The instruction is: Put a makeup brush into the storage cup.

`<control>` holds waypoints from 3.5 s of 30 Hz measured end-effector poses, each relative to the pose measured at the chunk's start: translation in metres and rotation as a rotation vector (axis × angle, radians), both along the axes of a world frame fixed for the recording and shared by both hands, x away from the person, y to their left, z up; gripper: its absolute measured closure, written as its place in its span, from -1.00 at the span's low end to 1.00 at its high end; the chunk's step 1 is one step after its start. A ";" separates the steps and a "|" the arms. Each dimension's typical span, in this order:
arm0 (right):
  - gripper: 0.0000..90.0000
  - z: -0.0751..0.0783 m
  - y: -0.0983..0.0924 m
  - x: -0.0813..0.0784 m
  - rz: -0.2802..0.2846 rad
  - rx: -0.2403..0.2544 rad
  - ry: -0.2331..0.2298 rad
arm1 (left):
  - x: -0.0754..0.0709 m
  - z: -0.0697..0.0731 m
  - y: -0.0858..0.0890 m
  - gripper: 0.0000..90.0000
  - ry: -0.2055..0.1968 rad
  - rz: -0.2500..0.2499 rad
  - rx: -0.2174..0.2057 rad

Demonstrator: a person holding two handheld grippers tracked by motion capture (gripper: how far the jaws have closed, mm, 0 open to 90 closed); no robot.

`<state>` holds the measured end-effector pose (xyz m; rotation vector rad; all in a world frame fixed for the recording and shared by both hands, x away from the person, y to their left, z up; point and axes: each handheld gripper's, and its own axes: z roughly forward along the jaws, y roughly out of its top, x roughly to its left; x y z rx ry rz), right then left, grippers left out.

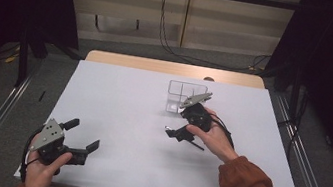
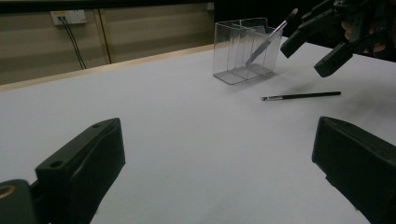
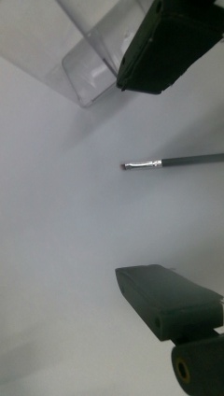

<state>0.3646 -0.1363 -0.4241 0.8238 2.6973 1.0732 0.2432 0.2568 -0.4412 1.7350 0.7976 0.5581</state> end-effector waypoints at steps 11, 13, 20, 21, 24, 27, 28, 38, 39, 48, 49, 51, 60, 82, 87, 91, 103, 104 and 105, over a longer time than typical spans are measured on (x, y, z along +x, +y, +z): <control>-0.87 -0.003 0.016 0.015 0.076 -0.143 0.127 | 0.001 0.000 0.000 -0.94 0.000 -0.007 0.008; -0.84 -0.004 0.020 0.017 0.081 -0.183 0.132 | 0.001 0.000 -0.001 -0.94 0.000 -0.008 0.008; -0.68 -0.011 0.024 0.028 0.091 -0.295 0.194 | 0.001 0.000 -0.001 -0.94 -0.001 -0.009 0.009; -0.66 -0.011 0.024 0.028 0.095 -0.302 0.198 | 0.001 0.000 -0.001 -0.94 -0.001 -0.009 0.009; -0.54 -0.013 0.025 0.030 0.111 -0.334 0.215 | 0.001 0.000 -0.001 -0.94 0.003 -0.010 0.012; -0.46 -0.017 0.025 0.033 0.109 -0.360 0.252 | 0.000 0.000 -0.001 -0.94 0.002 -0.011 0.015; -0.41 -0.018 0.026 0.033 0.113 -0.373 0.253 | 0.000 0.000 -0.001 -0.94 0.002 -0.010 0.015; 0.06 -0.027 0.030 0.036 0.124 -0.452 0.282 | 0.001 0.000 -0.001 -0.94 0.004 -0.013 0.018; 0.09 -0.027 0.030 0.037 0.127 -0.459 0.280 | 0.001 0.000 -0.001 -0.94 0.004 -0.013 0.018; 0.43 -0.026 0.036 0.041 0.116 -0.528 0.269 | 0.001 -0.001 -0.003 -0.94 0.008 -0.017 0.020; 0.44 -0.026 0.037 0.041 0.114 -0.537 0.269 | 0.001 -0.002 -0.003 -0.94 0.008 -0.019 0.024; 0.48 -0.026 0.037 0.041 0.106 -0.546 0.274 | 0.001 -0.002 -0.003 -0.94 0.008 -0.020 0.023; 0.84 -0.026 0.033 0.045 0.085 -0.531 0.289 | 0.002 -0.002 -0.002 -0.94 0.013 -0.016 0.019; 0.92 -0.025 0.034 0.040 0.072 -0.542 0.266 | 0.002 -0.002 -0.002 -0.94 0.014 -0.015 0.027; 0.92 -0.023 0.029 0.038 0.072 -0.524 0.254 | 0.002 -0.002 -0.002 -0.94 0.016 -0.014 0.025; 0.92 -0.017 0.026 0.035 0.066 -0.504 0.235 | 0.002 -0.002 -0.002 -0.94 0.013 -0.017 0.029; 0.92 -0.001 0.012 0.026 0.031 -0.373 0.168 | 0.002 -0.002 -0.002 -0.94 0.010 -0.012 0.028; 0.92 -0.001 0.010 0.025 0.030 -0.359 0.163 | 0.002 -0.002 -0.002 -0.94 0.010 -0.012 0.028; 0.92 0.000 0.008 0.024 0.029 -0.343 0.161 | 0.002 -0.002 -0.002 -0.94 0.010 -0.012 0.028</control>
